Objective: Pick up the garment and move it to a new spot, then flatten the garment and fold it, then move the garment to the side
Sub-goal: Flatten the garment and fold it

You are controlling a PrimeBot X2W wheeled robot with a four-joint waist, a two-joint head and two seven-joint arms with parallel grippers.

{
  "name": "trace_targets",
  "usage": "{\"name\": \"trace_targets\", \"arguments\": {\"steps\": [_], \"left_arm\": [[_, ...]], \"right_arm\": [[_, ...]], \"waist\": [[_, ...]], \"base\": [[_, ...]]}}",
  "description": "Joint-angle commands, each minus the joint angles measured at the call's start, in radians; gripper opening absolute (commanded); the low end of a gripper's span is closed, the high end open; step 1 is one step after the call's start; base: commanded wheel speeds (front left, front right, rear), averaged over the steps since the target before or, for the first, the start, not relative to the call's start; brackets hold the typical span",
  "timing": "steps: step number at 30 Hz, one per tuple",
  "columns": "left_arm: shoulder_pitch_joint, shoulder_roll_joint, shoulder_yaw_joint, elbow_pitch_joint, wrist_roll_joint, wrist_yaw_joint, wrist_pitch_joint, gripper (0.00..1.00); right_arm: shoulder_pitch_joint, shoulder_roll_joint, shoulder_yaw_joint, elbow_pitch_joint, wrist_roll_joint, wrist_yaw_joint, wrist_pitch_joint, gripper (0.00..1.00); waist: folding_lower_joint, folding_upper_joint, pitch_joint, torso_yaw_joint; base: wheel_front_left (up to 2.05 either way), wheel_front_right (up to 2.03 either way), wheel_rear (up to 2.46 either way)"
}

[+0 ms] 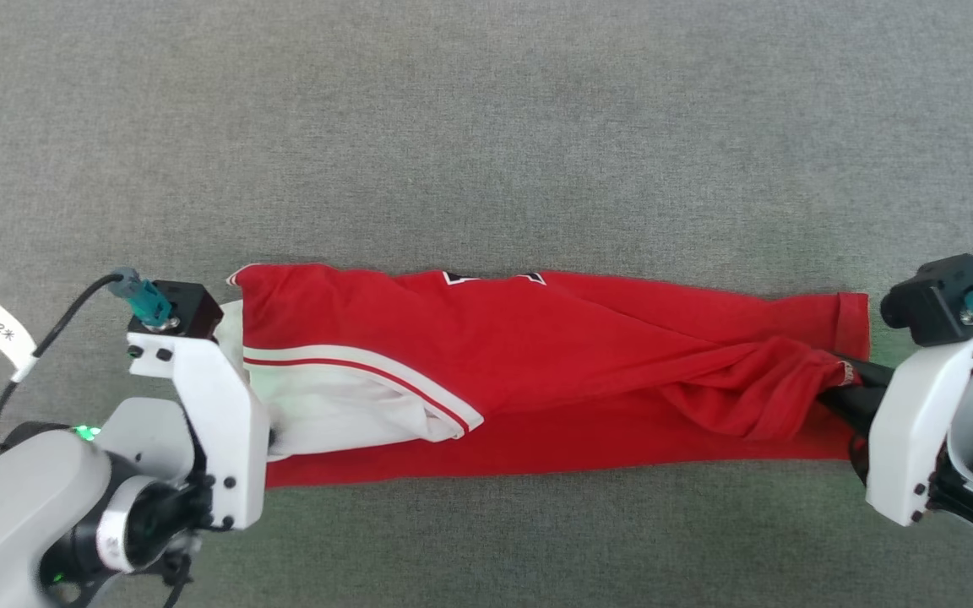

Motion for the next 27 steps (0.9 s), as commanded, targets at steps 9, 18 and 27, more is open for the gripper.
{"name": "trace_targets", "arguments": {"steps": [9,18,27], "left_arm": [[0.053,-0.049,0.042,0.139,-0.006,-0.065,-0.141,1.00],[0.144,-0.011,0.107,0.072,0.037,-0.073,-0.361,1.00],[0.231,-0.029,0.158,0.051,0.106,-0.103,-0.627,1.00]], "right_arm": [[0.003,0.019,-0.007,0.019,0.031,0.000,-0.008,1.00],[0.105,0.060,-0.203,-0.004,0.069,0.000,0.052,1.00],[0.148,0.134,-0.339,0.047,0.048,0.000,0.140,1.00]], "waist": [[0.0000,0.0000,-0.027,-0.012],[0.0000,0.0000,-0.071,-0.012],[0.0000,0.0000,-0.069,0.033]], "base": [[0.00,0.00,0.00],[0.00,0.00,0.00],[0.00,0.00,0.00]]}}
